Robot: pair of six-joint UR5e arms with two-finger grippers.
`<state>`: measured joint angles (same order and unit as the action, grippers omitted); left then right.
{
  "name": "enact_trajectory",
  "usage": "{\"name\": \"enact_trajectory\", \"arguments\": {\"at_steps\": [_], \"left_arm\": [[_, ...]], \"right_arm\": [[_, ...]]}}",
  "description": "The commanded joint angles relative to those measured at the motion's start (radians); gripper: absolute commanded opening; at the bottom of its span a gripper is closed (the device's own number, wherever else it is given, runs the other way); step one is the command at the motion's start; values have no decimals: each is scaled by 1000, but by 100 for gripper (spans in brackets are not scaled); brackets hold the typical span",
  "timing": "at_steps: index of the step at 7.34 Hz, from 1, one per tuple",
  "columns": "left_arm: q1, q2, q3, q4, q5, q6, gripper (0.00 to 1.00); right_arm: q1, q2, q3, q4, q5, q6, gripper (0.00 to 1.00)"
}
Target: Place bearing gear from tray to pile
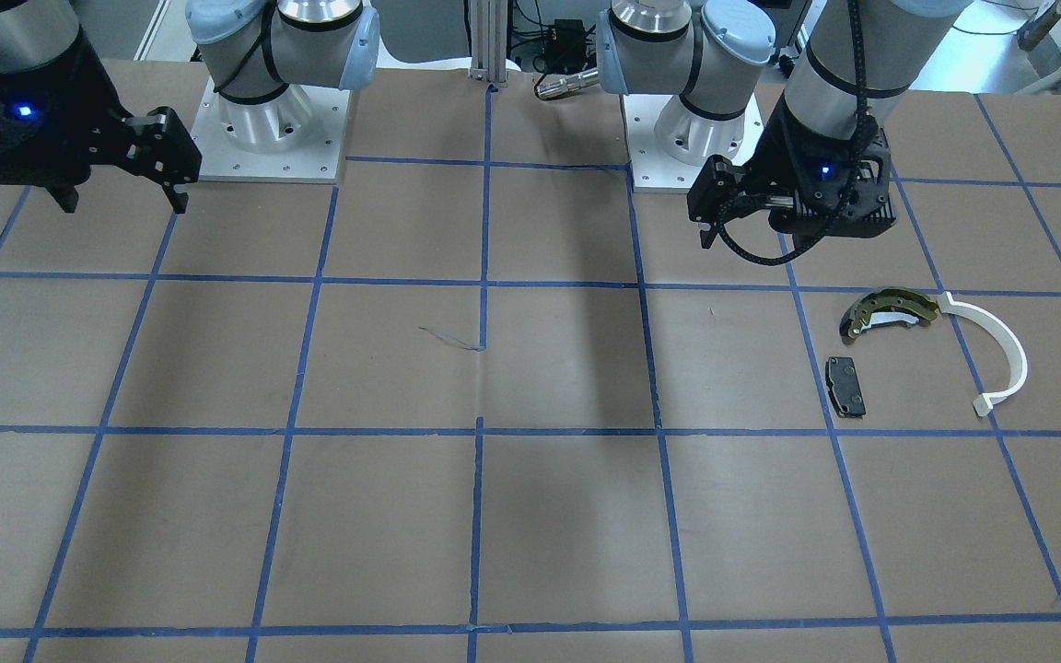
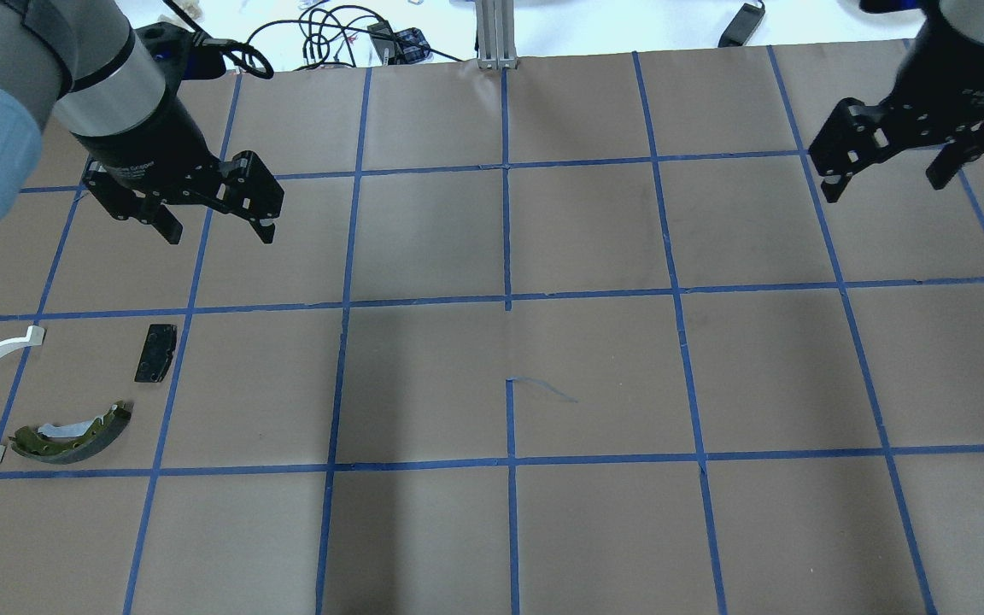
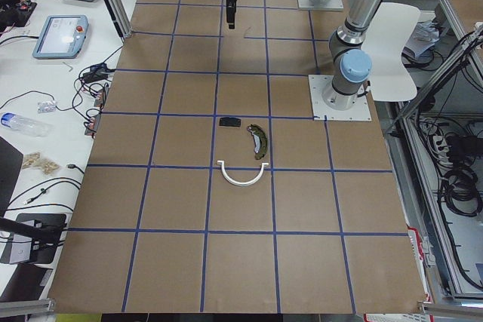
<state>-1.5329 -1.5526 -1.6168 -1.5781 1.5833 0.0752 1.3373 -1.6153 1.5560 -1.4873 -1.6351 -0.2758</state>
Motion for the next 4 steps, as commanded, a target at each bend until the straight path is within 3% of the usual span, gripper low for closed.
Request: {"name": "enact_trajectory", "arguments": {"at_steps": [1,4], "left_arm": [[-1,0,0,0,0,0,100],[-1,0,0,0,0,0,100]], "right_arm": [[-247,5,7,-2,5,-191,100],[-530,188,9,-121,4,-383,100]]}}
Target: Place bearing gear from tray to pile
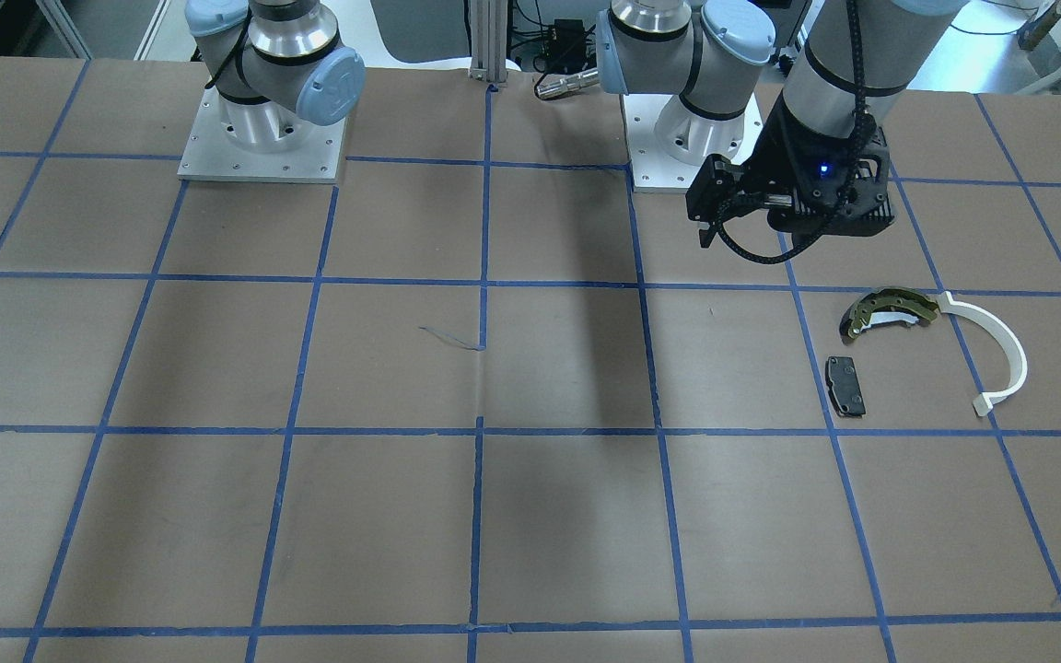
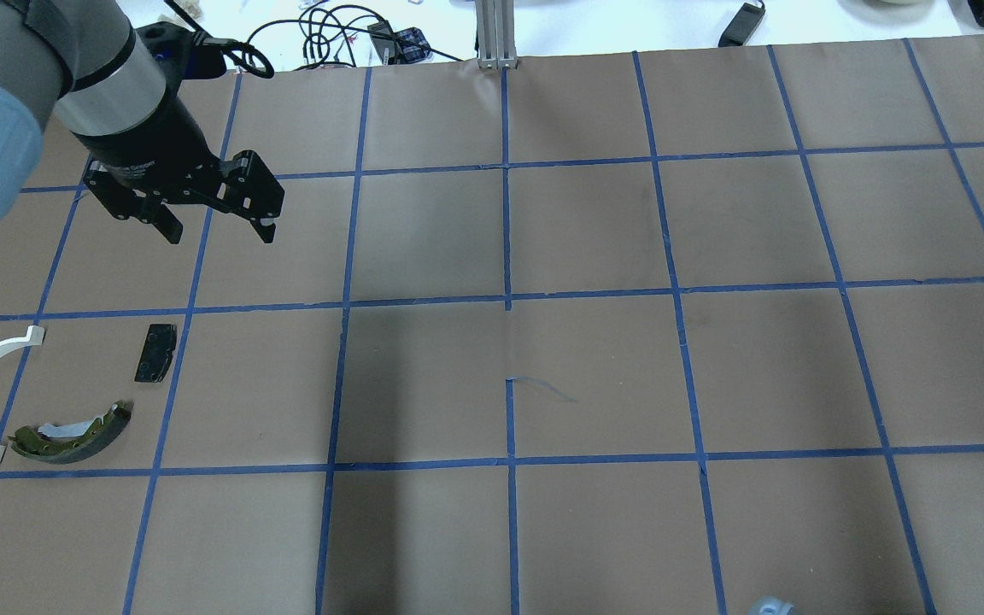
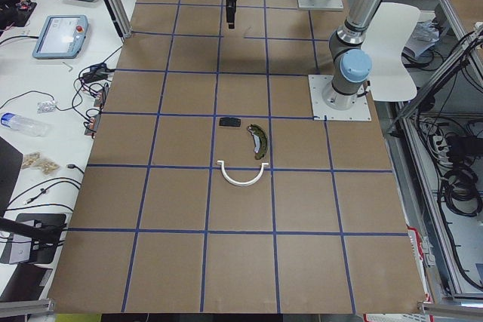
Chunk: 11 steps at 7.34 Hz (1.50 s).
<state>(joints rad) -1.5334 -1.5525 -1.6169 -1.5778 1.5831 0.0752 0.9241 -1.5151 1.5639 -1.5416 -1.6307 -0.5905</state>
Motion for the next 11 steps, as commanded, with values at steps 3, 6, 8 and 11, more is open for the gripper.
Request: {"name": "enact_trajectory", "arguments": {"at_steps": [3,6,8,11], "left_arm": [[-1,0,-1,-1,0,0,100],[1,-1,0,1,0,0,100],[-1,0,-1,1,0,0,100],[1,-1,0,1,0,0,100]], "right_arm": [[-171,315,1,-288,2,-237,100],[-247,452,2,-433,1,-427,100],[-267,538,4,-502,6,-472,100],[-268,535,30,-508,6,-473,85]]}}
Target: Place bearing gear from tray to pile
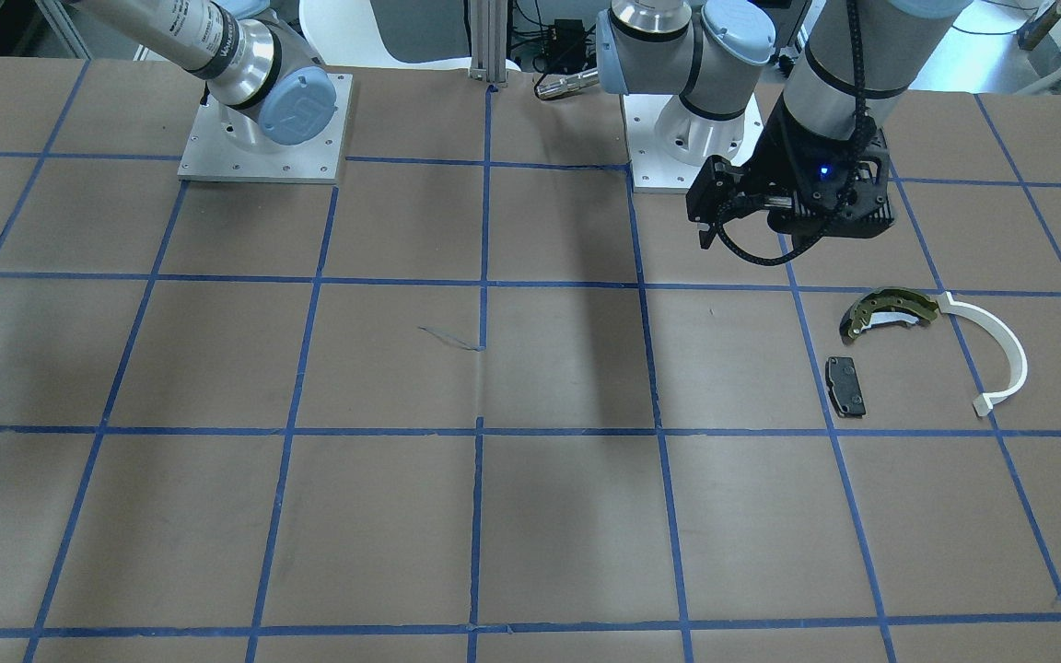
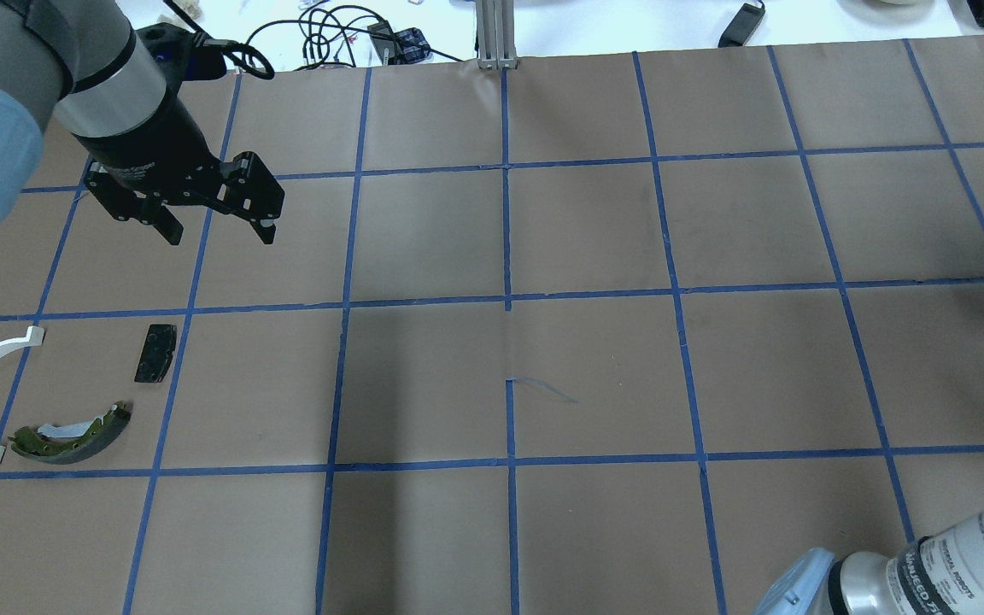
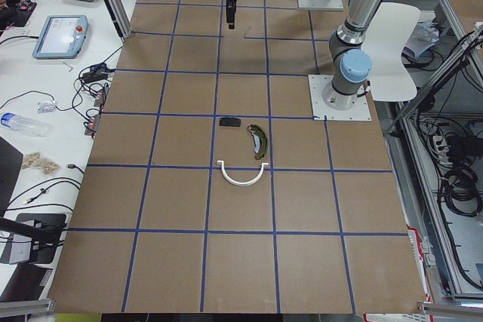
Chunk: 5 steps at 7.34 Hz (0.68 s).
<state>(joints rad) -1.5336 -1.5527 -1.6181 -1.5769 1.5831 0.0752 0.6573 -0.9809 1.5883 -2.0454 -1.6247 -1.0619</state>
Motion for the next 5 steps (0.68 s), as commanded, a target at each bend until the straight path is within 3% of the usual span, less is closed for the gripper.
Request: {"name": "enact_trajectory", "arguments": {"at_steps": [1,5], "left_arm": [[1,-1,0,0,0,0,100],[0,-1,1,0,0,0,100]], "right_arm": [[-1,2,7,-4,0,-1,85],[-2,-28,2,5,-14,0,85]]}}
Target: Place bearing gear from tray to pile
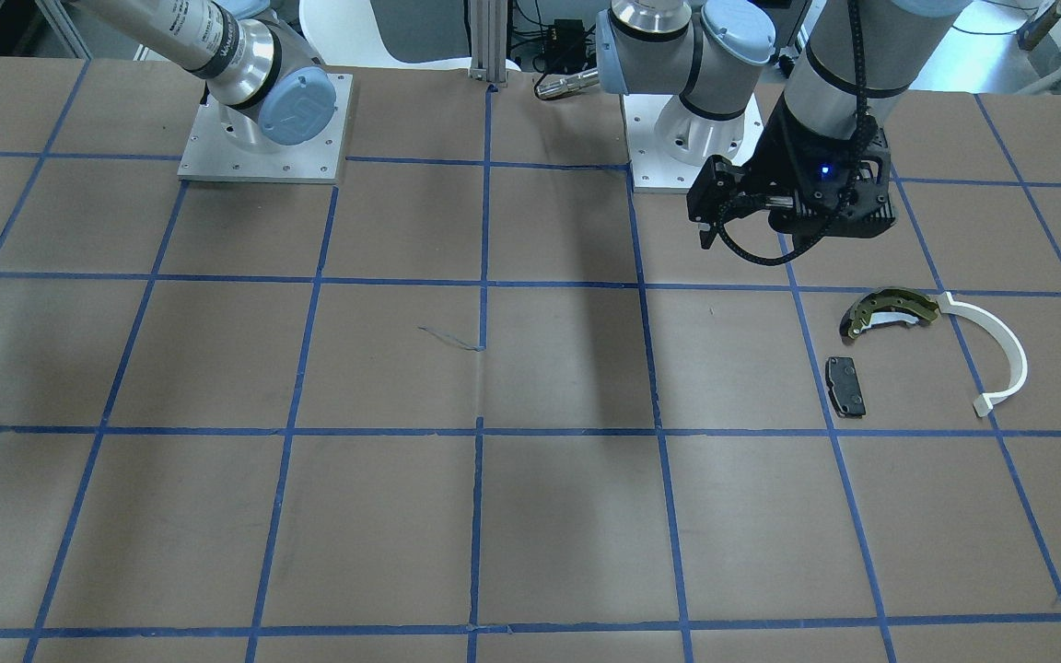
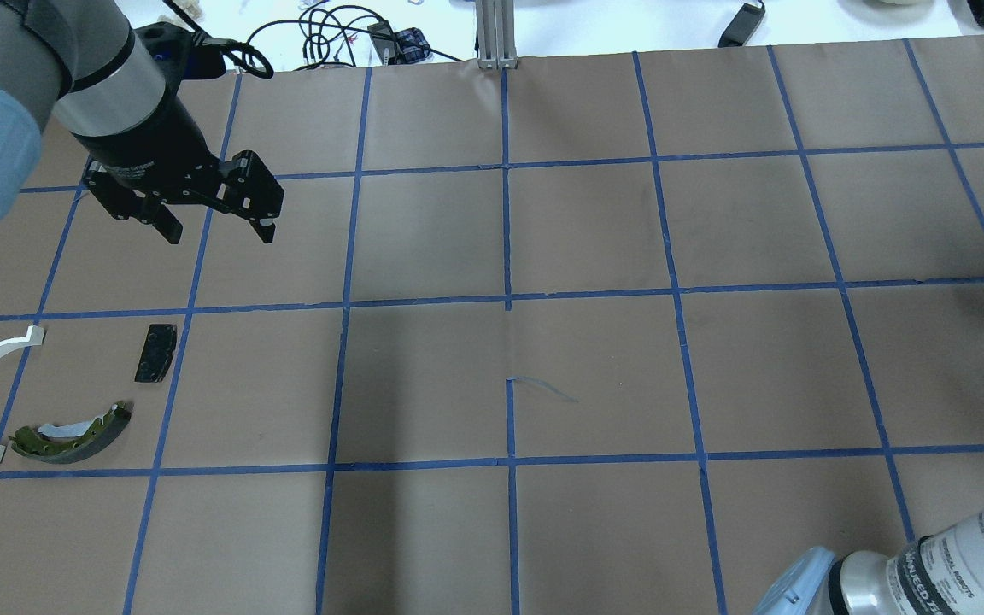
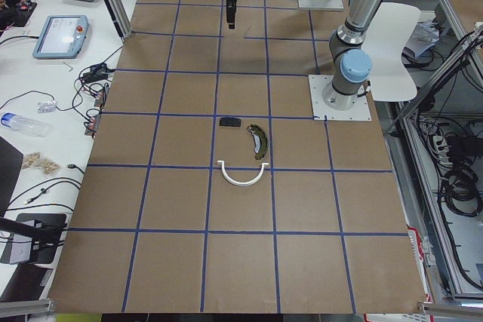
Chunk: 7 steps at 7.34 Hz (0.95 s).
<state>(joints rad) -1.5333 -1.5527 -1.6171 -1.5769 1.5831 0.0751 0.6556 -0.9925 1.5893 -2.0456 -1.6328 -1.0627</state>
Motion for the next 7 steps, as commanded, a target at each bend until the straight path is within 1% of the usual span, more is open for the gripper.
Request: {"name": "enact_trajectory", "arguments": {"at_steps": [1,2,4,5,6,7], "left_arm": [[-1,-1,0,0,0,0,100],[1,0,0,0,0,0,100],[-1,0,0,0,0,0,100],[-1,0,0,0,0,0,100],[-1,-3,-1,0,-2,0,100],[1,-1,-1,0,0,0,100]], "right_arm": [[1,-9,3,-1,-1,0,85],[1,3,-2,-4,2,-2,79],[4,3,0,-2,7,-75,79],[7,3,-2,-7,4,-153,82],[7,18,3,-40,5,-217,89],[7,24,3,-48,4,-312,92]]}}
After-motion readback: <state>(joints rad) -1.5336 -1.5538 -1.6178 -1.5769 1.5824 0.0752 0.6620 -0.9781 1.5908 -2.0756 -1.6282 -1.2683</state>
